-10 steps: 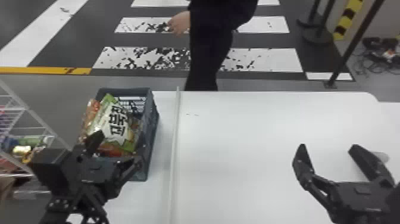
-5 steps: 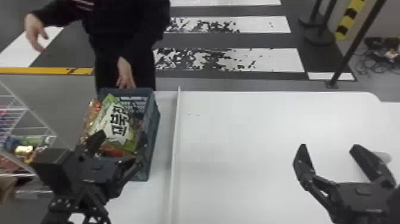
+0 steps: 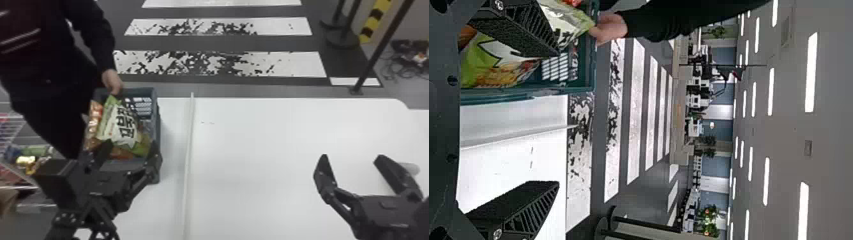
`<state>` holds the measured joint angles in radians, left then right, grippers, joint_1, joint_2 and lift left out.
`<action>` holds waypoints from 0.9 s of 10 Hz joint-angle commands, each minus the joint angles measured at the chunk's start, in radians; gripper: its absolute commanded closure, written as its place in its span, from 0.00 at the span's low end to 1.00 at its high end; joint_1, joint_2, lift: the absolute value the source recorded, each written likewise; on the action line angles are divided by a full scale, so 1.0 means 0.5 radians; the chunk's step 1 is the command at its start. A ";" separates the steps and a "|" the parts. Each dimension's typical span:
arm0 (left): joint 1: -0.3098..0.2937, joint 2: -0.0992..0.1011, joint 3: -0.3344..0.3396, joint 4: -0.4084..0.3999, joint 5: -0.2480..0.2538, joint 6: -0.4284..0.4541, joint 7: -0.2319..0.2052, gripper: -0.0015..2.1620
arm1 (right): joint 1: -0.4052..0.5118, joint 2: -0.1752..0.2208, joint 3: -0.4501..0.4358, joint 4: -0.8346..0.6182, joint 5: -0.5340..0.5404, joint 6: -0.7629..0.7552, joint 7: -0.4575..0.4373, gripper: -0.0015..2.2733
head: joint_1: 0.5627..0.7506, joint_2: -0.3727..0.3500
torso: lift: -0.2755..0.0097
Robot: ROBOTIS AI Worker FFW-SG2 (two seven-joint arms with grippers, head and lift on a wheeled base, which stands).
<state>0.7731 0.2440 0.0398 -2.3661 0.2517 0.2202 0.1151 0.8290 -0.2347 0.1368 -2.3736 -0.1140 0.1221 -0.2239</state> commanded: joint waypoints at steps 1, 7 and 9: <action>0.000 0.000 0.000 -0.002 0.000 0.000 0.000 0.04 | -0.004 0.000 0.002 0.004 -0.002 -0.006 0.000 0.01 | 0.70 0.64 | 0.86; -0.003 0.000 -0.003 -0.002 0.000 0.000 0.000 0.04 | 0.002 -0.012 -0.007 0.004 -0.011 -0.012 0.000 0.00 | 0.70 0.64 | 0.86; 0.000 0.000 -0.003 -0.005 -0.003 0.000 -0.006 0.04 | 0.014 -0.015 -0.004 0.001 -0.005 -0.006 -0.031 0.00 | 0.70 0.63 | 0.86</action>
<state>0.7727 0.2439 0.0386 -2.3678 0.2502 0.2202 0.1129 0.8348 -0.2422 0.1342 -2.3723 -0.1172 0.1160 -0.2355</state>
